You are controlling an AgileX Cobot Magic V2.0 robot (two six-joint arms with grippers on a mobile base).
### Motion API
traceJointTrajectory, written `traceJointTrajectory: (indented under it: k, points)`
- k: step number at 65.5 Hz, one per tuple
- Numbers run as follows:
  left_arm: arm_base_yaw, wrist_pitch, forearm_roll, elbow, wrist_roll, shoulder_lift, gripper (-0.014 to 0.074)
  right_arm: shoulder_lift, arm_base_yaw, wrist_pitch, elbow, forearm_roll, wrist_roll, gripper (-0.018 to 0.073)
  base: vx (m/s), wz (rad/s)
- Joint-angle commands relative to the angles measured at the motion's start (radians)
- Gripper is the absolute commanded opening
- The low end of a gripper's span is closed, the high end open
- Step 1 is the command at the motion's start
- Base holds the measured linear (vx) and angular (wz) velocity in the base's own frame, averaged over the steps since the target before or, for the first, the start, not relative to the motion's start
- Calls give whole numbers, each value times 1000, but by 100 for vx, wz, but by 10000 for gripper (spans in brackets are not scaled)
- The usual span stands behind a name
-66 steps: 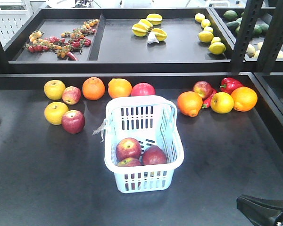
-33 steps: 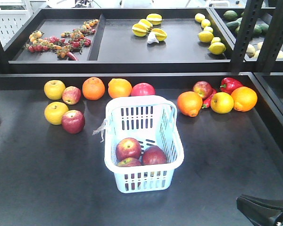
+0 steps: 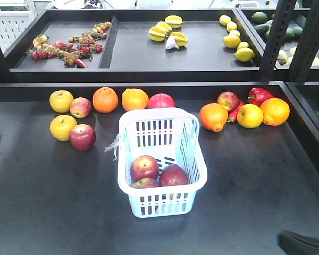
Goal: Pick three apples into basket with both arms
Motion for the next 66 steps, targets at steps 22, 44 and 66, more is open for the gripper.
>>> traceJointTrajectory:
  k: [22, 44, 66]
  points:
    - [3, -72, -10, 24, -11, -15, -6, -257, -193, -75, 183, -273, 440, -5, 0, 0]
    - [3, -72, -10, 24, -11, -14, -6, -440, -332, -134, 199, -335, 439, -5, 0, 0]
    - [3, -72, -10, 24, -11, -14, -6, -440, -333, -390, 199, -411, 367, -5, 0, 0]
